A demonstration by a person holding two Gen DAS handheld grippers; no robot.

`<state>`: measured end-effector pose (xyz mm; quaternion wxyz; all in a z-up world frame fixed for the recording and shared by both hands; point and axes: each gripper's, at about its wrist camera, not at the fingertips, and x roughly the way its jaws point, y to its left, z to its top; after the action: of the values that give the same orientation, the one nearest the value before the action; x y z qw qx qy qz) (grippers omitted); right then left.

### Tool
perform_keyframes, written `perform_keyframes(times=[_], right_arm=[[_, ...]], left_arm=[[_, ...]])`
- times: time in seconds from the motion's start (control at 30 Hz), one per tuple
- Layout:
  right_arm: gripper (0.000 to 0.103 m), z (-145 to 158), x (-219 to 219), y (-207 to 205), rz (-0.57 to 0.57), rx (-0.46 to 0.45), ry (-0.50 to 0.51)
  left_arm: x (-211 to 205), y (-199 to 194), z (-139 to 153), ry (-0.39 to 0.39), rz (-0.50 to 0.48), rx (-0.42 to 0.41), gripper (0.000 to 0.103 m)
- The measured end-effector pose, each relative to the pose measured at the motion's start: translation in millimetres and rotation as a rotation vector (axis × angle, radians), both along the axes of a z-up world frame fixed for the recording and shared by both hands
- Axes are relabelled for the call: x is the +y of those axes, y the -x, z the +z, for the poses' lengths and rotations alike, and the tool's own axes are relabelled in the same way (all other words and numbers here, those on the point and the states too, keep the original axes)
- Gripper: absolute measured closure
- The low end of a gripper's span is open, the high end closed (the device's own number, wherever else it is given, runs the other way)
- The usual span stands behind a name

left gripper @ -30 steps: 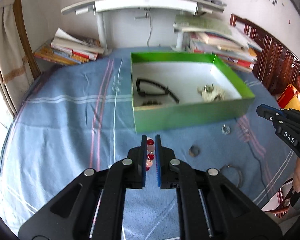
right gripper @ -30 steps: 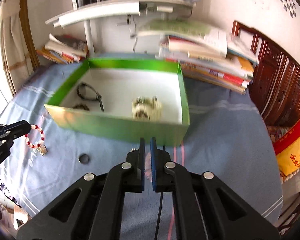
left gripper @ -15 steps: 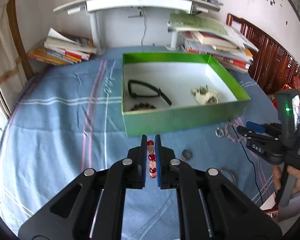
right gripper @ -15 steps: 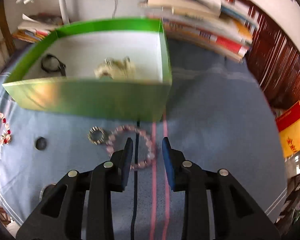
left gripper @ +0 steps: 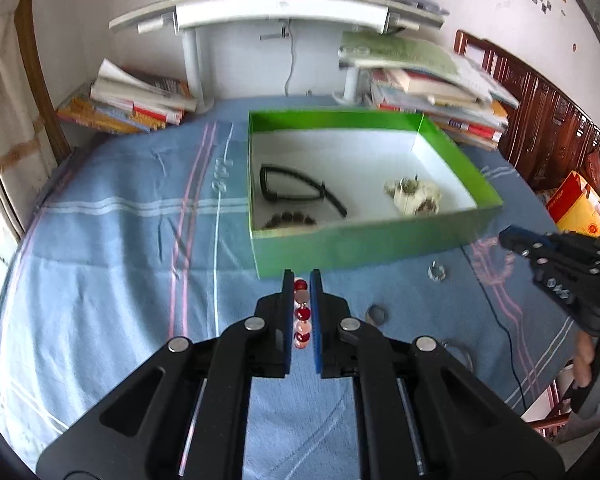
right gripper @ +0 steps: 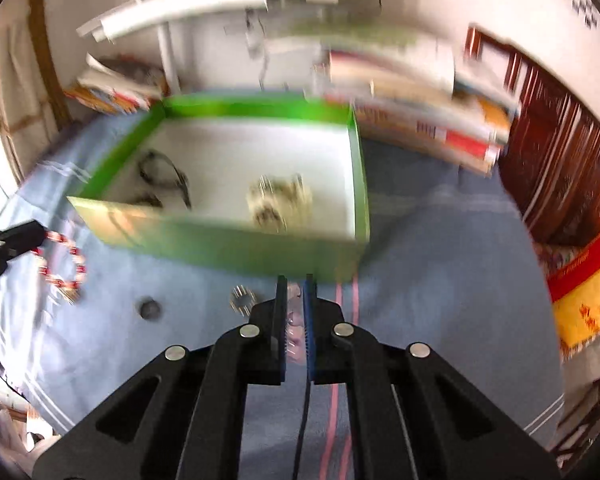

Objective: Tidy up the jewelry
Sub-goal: 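Carry red bracelet to box in left tool while right tool grasps pink bracelet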

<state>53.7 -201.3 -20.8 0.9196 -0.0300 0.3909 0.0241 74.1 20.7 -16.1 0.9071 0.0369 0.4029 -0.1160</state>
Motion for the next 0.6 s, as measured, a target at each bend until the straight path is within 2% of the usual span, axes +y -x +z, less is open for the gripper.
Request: perform_keyframes(times=[0.1, 0.2, 0.3, 0.37, 0.47, 0.6], right_arm=[[0.103, 29.0, 3.1, -3.6, 0.018, -0.089, -0.002], [0.103, 45.6, 2.0, -16.0, 0.002, -0.135, 0.017], [0.103, 48.6, -4.4, -19.3, -0.017, -0.123, 0.03], [0.099, 31.7, -12.9, -16.1, -0.025, -0.061, 0.031], [0.073, -20.9, -24.1, -16.4, -0.027, 0.106, 0.036], [0.073, -74.3, -24.8, -17.4, -0.039, 0.251, 0.049]], left_arm=[[-2.0, -6.0, 19.0, 0.002, -0.009, -0.049, 0.095], [-7.9, -19.1, 37.2, 0.016, -0.029, -0.096, 0.095], [-16.5, -33.9, 47.1, 0.004, -0.025, -0.109, 0.095], [-21.7, -32.5, 51.8, 0.003, -0.043, -0.128, 0.095], [-24.5, -25.1, 47.6, 0.012, -0.074, -0.123, 0.095], [-22.9, -20.6, 33.2, 0.028, -0.074, -0.078, 0.095]])
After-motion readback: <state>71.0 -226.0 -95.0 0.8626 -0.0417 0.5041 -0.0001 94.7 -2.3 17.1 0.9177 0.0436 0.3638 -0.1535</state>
